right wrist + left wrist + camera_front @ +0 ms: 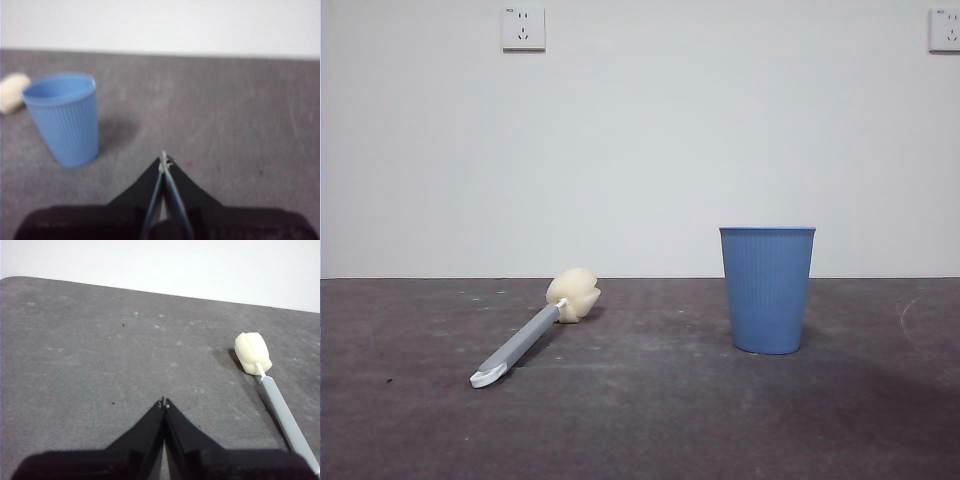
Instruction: Pick up the cup brush,pick up the cup,insert the brush into the cup,clean the cup,put the cup brush back,put the cup back to the fixed position on the table
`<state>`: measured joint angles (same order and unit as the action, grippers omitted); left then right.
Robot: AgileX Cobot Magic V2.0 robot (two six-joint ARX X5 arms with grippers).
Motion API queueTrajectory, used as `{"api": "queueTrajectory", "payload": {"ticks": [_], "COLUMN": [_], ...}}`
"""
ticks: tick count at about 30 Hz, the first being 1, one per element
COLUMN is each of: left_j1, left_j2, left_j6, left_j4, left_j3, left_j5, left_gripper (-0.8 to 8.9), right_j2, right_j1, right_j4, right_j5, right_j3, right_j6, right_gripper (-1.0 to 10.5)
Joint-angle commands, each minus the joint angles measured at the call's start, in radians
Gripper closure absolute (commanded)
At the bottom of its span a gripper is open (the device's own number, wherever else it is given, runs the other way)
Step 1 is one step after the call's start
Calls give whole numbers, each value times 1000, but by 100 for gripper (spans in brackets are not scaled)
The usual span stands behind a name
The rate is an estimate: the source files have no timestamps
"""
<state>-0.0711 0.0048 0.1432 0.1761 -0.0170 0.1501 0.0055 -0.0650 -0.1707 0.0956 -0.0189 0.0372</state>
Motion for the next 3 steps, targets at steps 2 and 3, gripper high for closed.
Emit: {"api": "queueTrajectory", "payload": {"ticks": [2,3], "left_j1": [2,2], "left_j2": [-2,-2], "left_j6": [6,6], "left_j4": [-3,-3], "left_j3": [13,13], "left_j5": [7,7], "left_gripper": [815,815], "right_j2": [-3,-3], "right_j1": [2,2], "right_j4": [-9,-9], "right_j5": [2,1], "right_j3": [14,14], "right_j6": [-25,-25], "right_gripper": [945,945]}}
